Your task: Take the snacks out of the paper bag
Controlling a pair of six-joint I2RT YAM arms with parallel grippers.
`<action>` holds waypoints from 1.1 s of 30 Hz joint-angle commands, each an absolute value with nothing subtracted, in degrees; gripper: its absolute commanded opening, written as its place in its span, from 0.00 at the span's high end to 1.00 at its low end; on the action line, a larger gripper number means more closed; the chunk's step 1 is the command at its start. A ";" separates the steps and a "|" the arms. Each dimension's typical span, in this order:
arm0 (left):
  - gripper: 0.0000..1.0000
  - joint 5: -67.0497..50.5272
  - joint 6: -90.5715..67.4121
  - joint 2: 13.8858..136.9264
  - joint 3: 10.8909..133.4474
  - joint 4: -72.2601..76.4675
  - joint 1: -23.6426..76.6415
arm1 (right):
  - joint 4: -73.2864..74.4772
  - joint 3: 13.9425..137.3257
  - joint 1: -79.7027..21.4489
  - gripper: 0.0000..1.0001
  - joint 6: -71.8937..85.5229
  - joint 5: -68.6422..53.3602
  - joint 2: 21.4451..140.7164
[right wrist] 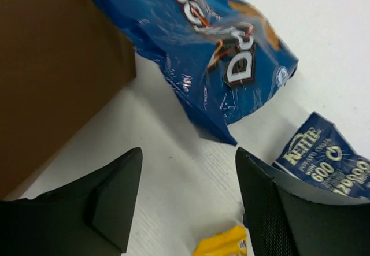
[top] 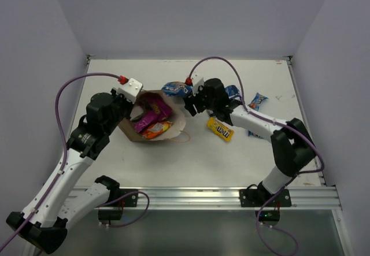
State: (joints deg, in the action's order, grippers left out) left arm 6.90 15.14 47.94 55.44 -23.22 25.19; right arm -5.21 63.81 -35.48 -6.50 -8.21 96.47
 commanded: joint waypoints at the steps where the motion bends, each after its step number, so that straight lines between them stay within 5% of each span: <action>1: 1.00 2.99 17.14 48.42 55.90 -17.49 25.31 | -1.86 65.83 -35.85 0.31 -3.69 -11.42 81.32; 10: 1.00 0.97 17.14 50.71 56.78 -16.35 25.31 | 3.17 67.15 -48.94 0.31 -5.44 -11.16 67.50; 24: 1.00 0.26 18.98 49.40 56.34 -14.77 25.23 | 1.49 70.66 -65.03 0.32 -9.14 -11.25 89.20; 33: 1.00 -3.33 20.83 46.50 52.03 -13.27 25.31 | 2.64 71.28 -68.73 0.32 -9.93 -10.75 89.56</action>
State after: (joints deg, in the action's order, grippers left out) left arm -0.93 18.44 48.14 52.86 -19.38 25.21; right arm 2.57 69.95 -67.57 -8.97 -10.09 91.33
